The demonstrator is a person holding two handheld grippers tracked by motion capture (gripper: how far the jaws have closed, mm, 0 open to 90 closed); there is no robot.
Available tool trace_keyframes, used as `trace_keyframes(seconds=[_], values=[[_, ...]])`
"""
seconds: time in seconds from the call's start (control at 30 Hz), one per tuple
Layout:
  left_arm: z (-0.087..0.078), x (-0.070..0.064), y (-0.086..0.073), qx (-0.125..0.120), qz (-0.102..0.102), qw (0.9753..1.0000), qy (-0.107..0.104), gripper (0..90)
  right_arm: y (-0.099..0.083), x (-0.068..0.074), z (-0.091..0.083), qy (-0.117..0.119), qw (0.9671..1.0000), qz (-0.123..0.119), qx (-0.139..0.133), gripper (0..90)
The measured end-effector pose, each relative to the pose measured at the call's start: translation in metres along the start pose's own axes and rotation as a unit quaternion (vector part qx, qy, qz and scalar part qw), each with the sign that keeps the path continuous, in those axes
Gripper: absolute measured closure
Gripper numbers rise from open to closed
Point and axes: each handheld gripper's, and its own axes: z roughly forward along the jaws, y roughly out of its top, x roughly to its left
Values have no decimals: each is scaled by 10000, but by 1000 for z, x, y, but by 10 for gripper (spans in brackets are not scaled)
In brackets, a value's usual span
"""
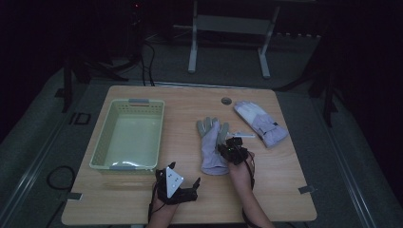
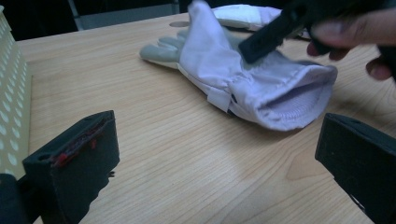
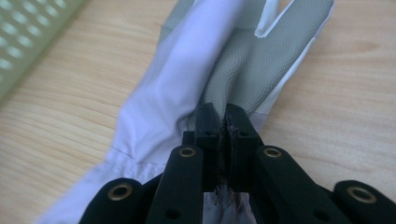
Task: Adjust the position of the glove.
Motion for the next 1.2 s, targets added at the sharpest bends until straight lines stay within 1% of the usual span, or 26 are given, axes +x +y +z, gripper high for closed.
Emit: trace_keyframes(seconds=[0.17,0.2,0.23,0.27,0.3,0.37,0.4,0.43,0.5,0.57,0.63,0.7,0.73,0.77,0.8,0.83,0.87,0.9,0.97,1.0,1.03,1.07,1.1,1.13,1.17,1.2], values=[[0,0,0,-2,-1,10000,-1,0,-4,-2,3,-29,10000,-79,-5,833],[0,0,0,5,8,10000,0,0,-3,-2,3,-38,9999,-147,4,777],[0,0,0,5,8,10000,0,0,-3,-2,2,-22,9998,-193,16,745],[0,0,0,4,2,10000,1,0,-3,-2,2,-22,9998,-193,16,745],[0,0,0,5,-1,10000,0,0,-2,-2,1,-15,9996,-267,42,709],[0,0,0,10,3,10000,-1,0,0,-5,-2,25,9987,-512,81,596],[0,0,0,7,0,10000,1,0,0,-5,-2,25,9987,-512,81,596],[0,0,0,7,-7,10000,0,0,2,-8,-8,34,9983,-573,28,554],[0,0,0,6,-1,10000,5,0,4,-10,-12,52,9983,-586,9,554],[0,0,0,9,2,10000,9,0,8,-14,-20,71,9974,-710,-79,525],[0,0,0,10,8,10000,12,0,14,-19,-29,45,9966,-821,-103,483],[0,0,0,7,1,10000,9,0,20,-23,-37,6,9940,-1091,-103,505],[0,0,0,7,2,10000,11,0,23,-28,-41,-13,9928,-1192,-118,535],[0,0,0,8,5,10000,10,0,27,-37,-45,91,9924,-1222,-80,557],[0,0,0,12,8,10000,11,0,27,-37,-45,91,9924,-1222,-80,557],[0,0,0,16,12,10000,13,0,29,-47,-49,171,9922,-1237,-39,597],[0,0,0,5,10,10000,13,0,29,-47,-49,171,9922,-1237,-39,597],[0,0,0,3,7,10000,12,0,31,-57,-53,29,9925,-1220,11,602],[0,0,0,5,5,10000,12,0,31,-57,-53,29,9925,-1220,11,602],[0,0,0,0,2,10000,14,0,32,-63,-55,-9,9921,-1252,30,604],[0,0,0,1,3,10000,12,0,36,-79,-60,-156,9915,-1291,1,604],[0,0,0,-1,2,10000,10,0,37,-85,-62,-184,9916,-1283,-12,604],[0,0,0,9,12,10000,10,0,37,-85,-62,-184,9916,-1283,-12,604],[0,0,0,7,13,10000,11,0,39,-91,-65,-241,9914,-1289,-37,604],[0,0,0,7,13,10000,11,0,39,-91,-65,-241,9914,-1289,-37,604],[0,0,0,9,8,10000,12,0,46,-112,-70,-457,9892,-1391,-59,604]])
